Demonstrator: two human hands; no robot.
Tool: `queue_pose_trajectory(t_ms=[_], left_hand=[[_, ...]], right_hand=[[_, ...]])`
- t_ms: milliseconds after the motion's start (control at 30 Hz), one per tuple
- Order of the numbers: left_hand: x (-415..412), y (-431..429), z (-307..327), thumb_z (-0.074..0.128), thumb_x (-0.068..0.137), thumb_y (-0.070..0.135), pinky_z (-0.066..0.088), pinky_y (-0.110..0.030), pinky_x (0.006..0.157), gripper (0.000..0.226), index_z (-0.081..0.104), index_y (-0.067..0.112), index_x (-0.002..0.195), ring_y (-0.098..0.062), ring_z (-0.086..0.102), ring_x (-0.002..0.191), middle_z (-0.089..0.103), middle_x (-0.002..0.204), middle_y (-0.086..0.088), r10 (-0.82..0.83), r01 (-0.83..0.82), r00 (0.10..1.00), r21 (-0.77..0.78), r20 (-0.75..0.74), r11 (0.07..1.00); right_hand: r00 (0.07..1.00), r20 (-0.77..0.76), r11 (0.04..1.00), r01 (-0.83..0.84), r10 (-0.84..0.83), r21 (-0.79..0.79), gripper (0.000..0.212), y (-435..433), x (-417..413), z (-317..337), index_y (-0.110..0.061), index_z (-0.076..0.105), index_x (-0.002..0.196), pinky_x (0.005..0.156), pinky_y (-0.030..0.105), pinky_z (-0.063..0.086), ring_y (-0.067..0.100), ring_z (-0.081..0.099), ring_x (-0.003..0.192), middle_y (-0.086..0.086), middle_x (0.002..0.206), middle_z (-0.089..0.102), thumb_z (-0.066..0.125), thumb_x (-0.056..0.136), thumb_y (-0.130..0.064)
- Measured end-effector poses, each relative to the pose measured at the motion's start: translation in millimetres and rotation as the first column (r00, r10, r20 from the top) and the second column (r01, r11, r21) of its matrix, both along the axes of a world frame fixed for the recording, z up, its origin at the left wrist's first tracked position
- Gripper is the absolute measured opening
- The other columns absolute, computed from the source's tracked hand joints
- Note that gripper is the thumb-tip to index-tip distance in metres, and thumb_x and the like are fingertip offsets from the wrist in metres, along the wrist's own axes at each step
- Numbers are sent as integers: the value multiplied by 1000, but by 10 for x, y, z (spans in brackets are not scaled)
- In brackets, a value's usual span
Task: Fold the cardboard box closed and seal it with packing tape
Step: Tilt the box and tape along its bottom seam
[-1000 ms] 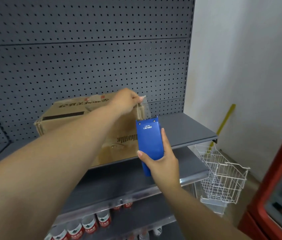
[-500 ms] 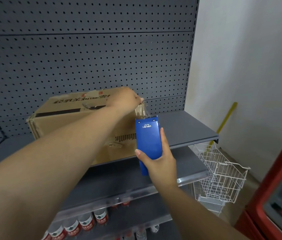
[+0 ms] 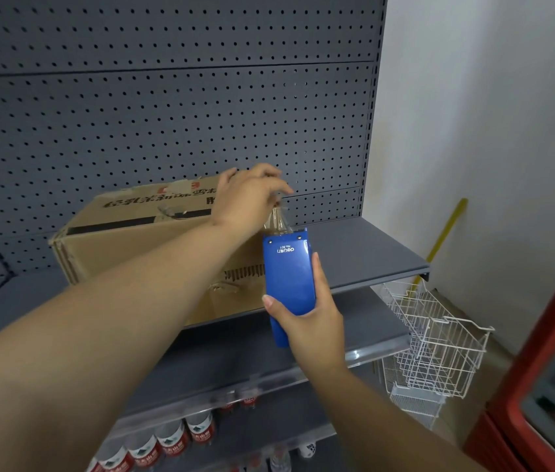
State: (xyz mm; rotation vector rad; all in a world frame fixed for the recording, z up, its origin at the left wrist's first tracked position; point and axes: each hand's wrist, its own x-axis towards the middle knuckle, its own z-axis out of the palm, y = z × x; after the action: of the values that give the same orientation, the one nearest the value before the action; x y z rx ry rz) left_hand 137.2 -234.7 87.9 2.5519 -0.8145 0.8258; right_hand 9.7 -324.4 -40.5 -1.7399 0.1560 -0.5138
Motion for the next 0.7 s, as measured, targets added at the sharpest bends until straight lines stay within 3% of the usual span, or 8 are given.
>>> queue_pose_trajectory(t_ms=[100, 233, 333, 433, 500, 633, 700], left_hand=[[-17, 38, 5, 45, 93, 11, 13, -32, 108, 30, 69, 28, 101, -10, 50, 116, 59, 124, 13, -62, 67, 997, 155, -37, 986], [-5, 109, 108, 36, 96, 18, 37, -37, 101, 33, 64, 24, 111, -11, 46, 121, 56, 131, 11, -107, 162, 972, 269, -209, 949], [-3, 158, 196, 38, 99, 28, 34, -23, 97, 29, 60, 28, 118, -5, 37, 130, 47, 141, 12, -118, 227, 943, 339, -312, 913], [33, 200, 224, 42, 98, 34, 23, -12, 87, 30, 57, 29, 123, 2, 29, 134, 43, 143, 13, -135, 263, 935, 389, -328, 883], [65, 204, 203, 44, 97, 33, 22, -11, 84, 29, 60, 28, 121, 1, 33, 133, 49, 140, 11, -156, 261, 948, 395, -279, 881], [156, 220, 178, 46, 96, 34, 32, -17, 87, 25, 64, 28, 111, -3, 47, 125, 62, 123, 11, -195, 272, 955, 408, -222, 872], [207, 223, 221, 44, 96, 36, 42, -28, 92, 23, 64, 29, 107, -11, 54, 115, 65, 109, 10, -219, 299, 948, 411, -231, 861]], right_hand=[[1000, -2, 1000, -9, 9, 6, 96, 12, -12, 14, -50, 17, 144, 88, 28, 49, 7, 54, 103, -41, 101, 41, 78, 70, -41], [1000, -2, 1000, -14, 14, 17, 96, -12, -26, 58, -48, 18, 144, 86, 23, 47, 5, 54, 101, -41, 101, 42, 78, 70, -41], [1000, -6, 999, -21, 21, 32, 95, -26, -51, 76, -49, 19, 143, 84, 22, 45, 3, 54, 100, -42, 102, 42, 79, 70, -40], [1000, -4, 999, -31, 31, 43, 95, -35, -83, 82, -50, 20, 142, 83, 20, 45, 2, 54, 102, -42, 105, 43, 79, 69, -40], [999, -7, 997, -43, 43, 57, 94, -45, -99, 99, -49, 21, 142, 80, 16, 44, 0, 54, 102, -38, 110, 46, 79, 69, -40], [996, -32, 994, -86, 88, 71, 94, -78, -118, 206, -45, 24, 144, 65, 3, 43, -8, 55, 97, -22, 118, 55, 80, 68, -39], [992, -37, 991, -119, 121, 63, 93, -128, -119, 308, -45, 24, 144, 65, 4, 44, -7, 56, 98, -21, 119, 55, 79, 69, -40]])
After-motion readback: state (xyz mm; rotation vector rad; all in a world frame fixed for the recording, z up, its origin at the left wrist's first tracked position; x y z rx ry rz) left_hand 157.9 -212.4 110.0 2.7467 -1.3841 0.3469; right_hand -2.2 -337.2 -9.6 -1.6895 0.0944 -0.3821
